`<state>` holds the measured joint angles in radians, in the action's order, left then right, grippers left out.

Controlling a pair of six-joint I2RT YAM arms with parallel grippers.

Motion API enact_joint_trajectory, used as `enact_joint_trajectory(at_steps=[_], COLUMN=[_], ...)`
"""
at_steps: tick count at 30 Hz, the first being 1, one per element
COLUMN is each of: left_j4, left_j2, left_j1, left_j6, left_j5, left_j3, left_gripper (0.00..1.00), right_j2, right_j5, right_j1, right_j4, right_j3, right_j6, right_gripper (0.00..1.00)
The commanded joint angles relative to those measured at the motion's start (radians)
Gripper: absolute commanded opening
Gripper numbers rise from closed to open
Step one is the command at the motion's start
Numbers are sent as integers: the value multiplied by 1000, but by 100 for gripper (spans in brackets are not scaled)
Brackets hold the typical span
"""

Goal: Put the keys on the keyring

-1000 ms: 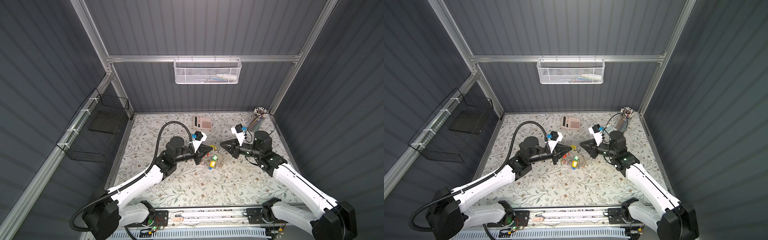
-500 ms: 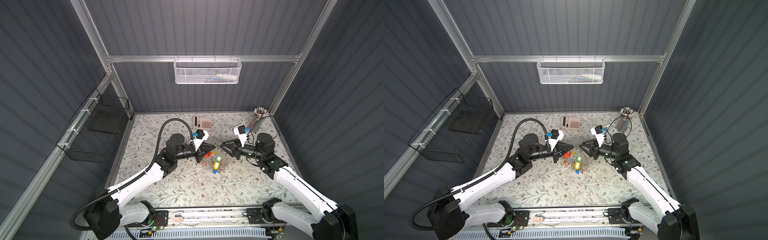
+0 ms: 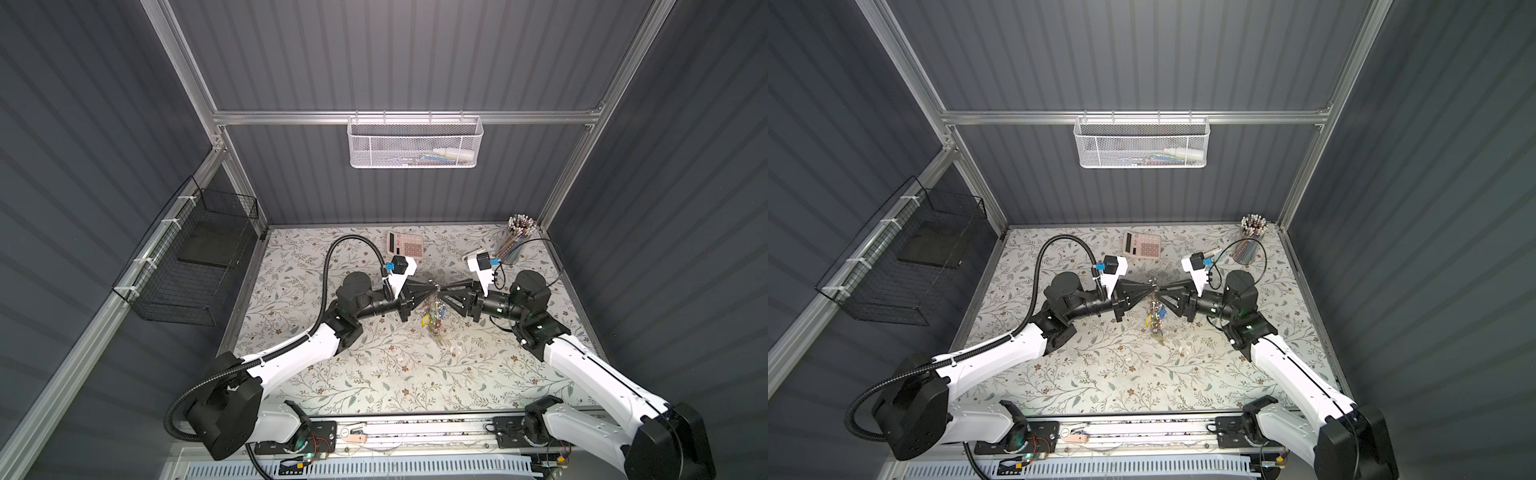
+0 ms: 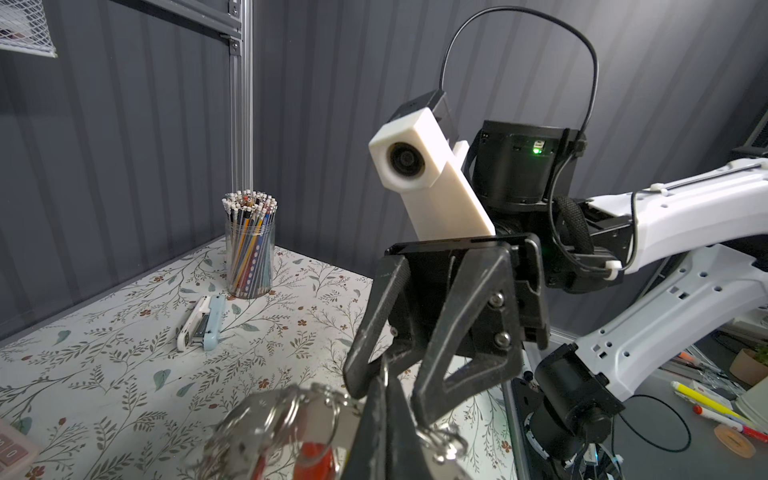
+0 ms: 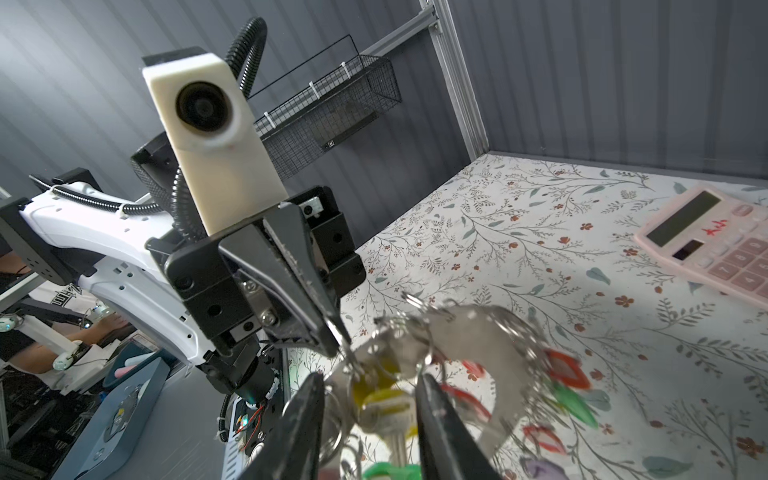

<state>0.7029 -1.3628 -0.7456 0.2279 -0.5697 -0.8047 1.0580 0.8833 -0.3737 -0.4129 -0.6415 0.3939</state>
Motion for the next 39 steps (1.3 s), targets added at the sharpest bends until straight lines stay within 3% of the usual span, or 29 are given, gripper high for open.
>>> enact_joint_trajectory(at_steps=[1,7,39], left_j4=[161,173,236], left_j2=[-1,-4,-39], left_j1=[0,0,1], left_j6=[50,65,132], left_j5=[-13,-17,-84], left_j3=[-5,4,3], left_gripper=[0,0,0], right_j2=[-4,-26,48], right_j5=[20,38,126], right_j1=[-1,56,53], right_j4=[-55,-62,-144], right_j3=[-1,-12,-62], right_j6=[19,41,89], right_gripper=[39,38,18])
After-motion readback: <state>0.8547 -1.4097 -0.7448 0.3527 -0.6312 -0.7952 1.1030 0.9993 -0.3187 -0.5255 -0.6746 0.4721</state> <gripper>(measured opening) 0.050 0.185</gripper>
